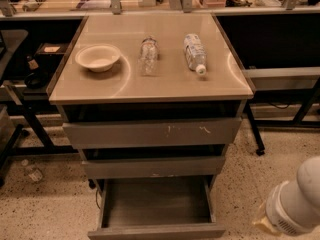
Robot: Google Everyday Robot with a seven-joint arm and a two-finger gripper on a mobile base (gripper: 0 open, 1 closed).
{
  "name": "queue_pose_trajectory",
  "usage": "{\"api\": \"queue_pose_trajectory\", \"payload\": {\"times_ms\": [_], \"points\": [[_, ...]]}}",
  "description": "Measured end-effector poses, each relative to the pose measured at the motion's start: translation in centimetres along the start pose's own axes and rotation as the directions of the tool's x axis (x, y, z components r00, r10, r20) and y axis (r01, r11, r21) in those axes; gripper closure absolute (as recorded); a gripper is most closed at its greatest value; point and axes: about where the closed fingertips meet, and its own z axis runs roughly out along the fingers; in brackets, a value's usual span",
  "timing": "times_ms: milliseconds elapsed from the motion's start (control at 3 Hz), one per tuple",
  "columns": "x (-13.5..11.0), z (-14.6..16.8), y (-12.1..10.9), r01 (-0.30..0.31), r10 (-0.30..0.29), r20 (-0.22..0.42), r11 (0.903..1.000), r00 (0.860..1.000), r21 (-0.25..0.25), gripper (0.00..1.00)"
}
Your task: Close bottom drawer
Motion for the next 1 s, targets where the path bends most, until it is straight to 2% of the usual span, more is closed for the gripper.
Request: {"api": "queue_pose_trajectory", "payload": {"times_ms": [333,667,1000], "points": [[1.9,6.7,2.5,-0.089,0.09,0.027,0.9954,0.996,-0.036,1.0],[2.4,12.0,3.1,-0.139,0.141,0.06,0.9894,0.988,-0.041,1.0],[1.8,12.2,2.5,-0.147,0.148,0.087,0.9889,0.985,-0.021,1.0]]}}
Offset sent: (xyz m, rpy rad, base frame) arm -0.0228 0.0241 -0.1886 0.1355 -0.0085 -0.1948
